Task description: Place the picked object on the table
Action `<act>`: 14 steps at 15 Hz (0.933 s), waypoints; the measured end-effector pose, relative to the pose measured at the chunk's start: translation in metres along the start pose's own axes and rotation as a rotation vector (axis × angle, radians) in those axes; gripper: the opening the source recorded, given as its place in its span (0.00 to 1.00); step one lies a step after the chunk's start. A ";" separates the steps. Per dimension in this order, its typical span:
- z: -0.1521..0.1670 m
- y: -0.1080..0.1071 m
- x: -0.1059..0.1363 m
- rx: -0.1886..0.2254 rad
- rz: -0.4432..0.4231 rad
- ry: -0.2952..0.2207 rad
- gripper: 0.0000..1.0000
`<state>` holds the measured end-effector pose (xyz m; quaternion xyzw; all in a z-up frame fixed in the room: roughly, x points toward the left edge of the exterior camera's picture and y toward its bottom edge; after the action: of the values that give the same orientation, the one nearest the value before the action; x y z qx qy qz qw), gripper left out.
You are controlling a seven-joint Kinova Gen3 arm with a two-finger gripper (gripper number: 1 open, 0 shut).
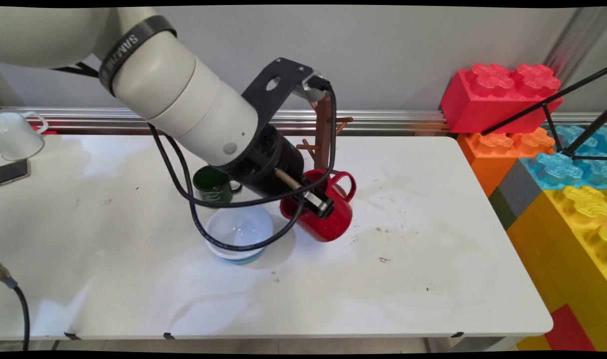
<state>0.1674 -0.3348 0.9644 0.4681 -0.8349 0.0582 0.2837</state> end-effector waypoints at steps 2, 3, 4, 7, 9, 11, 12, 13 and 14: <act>0.002 0.005 -0.001 0.025 0.026 -0.035 0.00; 0.003 0.008 -0.001 0.035 0.039 -0.051 0.00; 0.005 0.011 -0.001 0.042 0.050 -0.065 0.00; 0.016 0.020 0.001 0.055 0.089 -0.103 0.00; 0.025 0.027 -0.001 0.056 0.118 -0.137 0.00; 0.035 0.032 -0.003 0.063 0.151 -0.171 0.00; 0.040 0.033 -0.004 0.067 0.167 -0.188 0.00; 0.045 0.034 -0.005 0.071 0.179 -0.203 0.00; 0.048 0.035 -0.005 0.074 0.186 -0.211 0.00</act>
<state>0.1209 -0.3291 0.9277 0.4023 -0.8972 0.0654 0.1702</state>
